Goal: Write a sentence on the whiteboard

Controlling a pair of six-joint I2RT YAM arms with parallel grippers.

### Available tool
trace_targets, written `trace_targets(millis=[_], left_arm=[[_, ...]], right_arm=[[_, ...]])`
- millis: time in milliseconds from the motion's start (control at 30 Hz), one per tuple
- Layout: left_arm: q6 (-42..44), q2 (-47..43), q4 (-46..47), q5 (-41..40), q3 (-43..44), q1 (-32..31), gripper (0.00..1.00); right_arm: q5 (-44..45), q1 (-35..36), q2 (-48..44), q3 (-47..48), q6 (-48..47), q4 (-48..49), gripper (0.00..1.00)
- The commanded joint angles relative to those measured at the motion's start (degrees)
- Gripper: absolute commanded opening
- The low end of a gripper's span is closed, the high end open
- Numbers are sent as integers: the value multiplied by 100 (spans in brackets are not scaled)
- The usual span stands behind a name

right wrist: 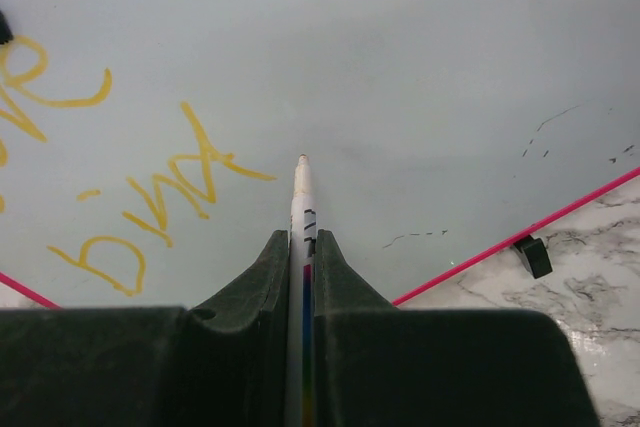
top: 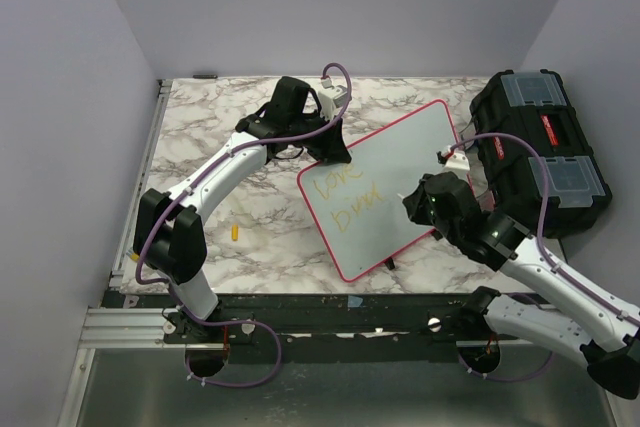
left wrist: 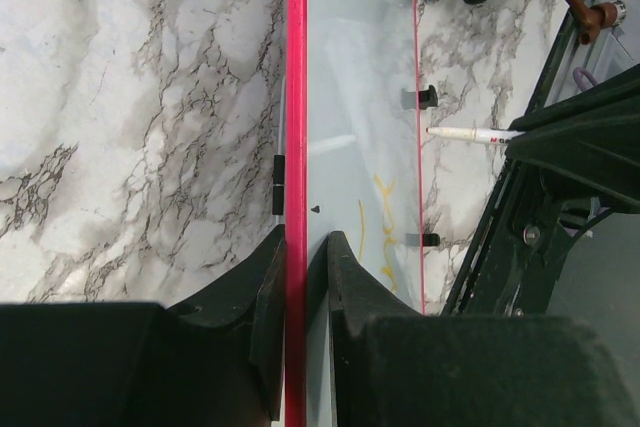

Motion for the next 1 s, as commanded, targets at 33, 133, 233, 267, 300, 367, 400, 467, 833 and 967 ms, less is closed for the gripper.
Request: trace_targets(millis=[33, 133, 233, 267, 300, 367, 400, 467, 833, 967], left_arm=[[466, -130, -48, -134, -104, -118, 0], [465, -124, -47, -141, -107, -116, 0], [478, -100, -47, -154, -106, -113, 0], [474, -86, -47, -172, -108, -114, 0], [474, -80, -47, -177, -111, -118, 0], [483, -73, -47, -184, -109, -118, 0], [485, -79, -43, -185, -106, -118, 0], [487, -75, -45, -187, -111, -117, 0], [492, -53, -30, -207, -126, -109, 0], [492, -60, -21, -210, -126, -109, 0]], right_arm=[[580, -24, -78, 88, 85, 56, 1], [595, -24, 2, 74, 40, 167, 1], [591, -25, 91, 87, 22, 246, 1], [588, -24, 109, 82, 13, 271, 1], [572, -24, 118, 80, 11, 303, 1], [534, -26, 132, 66, -33, 371, 1], [493, -25, 136, 71, -51, 405, 1], [446, -20, 159, 61, -73, 456, 1], [293, -24, 223, 78, -179, 629, 1], [305, -29, 252, 48, -207, 635, 1]])
